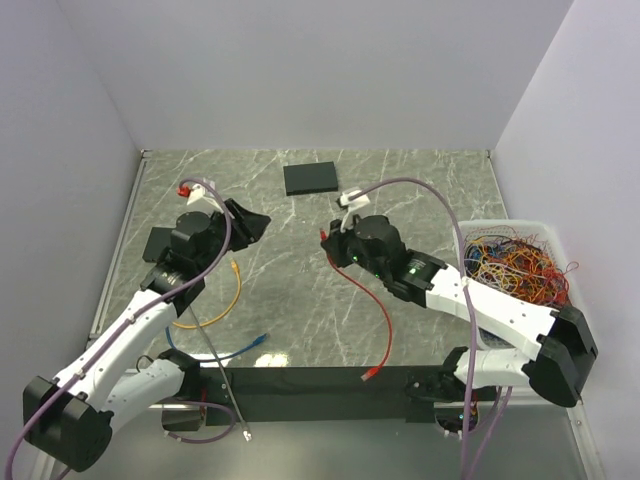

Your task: Insert the plug into the switch port

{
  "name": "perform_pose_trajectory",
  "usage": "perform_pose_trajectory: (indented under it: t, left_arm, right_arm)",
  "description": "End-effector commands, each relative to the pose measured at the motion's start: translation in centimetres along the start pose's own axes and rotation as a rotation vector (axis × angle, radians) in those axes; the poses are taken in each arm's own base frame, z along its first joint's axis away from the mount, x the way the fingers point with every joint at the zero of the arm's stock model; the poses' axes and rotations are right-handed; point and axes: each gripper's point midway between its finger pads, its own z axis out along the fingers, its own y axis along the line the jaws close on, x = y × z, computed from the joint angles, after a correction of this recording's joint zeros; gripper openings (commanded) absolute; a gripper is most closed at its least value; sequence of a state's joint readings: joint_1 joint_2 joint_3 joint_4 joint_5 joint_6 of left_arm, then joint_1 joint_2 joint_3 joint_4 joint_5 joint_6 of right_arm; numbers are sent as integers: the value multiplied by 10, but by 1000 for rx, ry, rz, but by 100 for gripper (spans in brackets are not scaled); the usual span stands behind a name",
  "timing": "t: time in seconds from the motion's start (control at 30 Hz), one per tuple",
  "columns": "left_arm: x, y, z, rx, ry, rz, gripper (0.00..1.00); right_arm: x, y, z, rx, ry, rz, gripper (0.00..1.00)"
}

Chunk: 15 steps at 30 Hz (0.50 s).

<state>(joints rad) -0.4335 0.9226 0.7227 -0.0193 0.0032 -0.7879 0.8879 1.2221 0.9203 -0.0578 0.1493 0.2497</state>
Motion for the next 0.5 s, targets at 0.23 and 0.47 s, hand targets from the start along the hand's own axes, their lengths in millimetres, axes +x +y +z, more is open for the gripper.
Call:
perform_pose_trajectory:
  t: [0.23, 0.47]
  left_arm:
    - [-25, -11, 24, -27, -33, 48, 54]
    - [-8, 10, 82, -93, 26, 98, 57]
  right_arm:
    - [9, -58, -5, 149, 24, 138, 0]
    - [12, -109, 22, 206, 93, 285, 0]
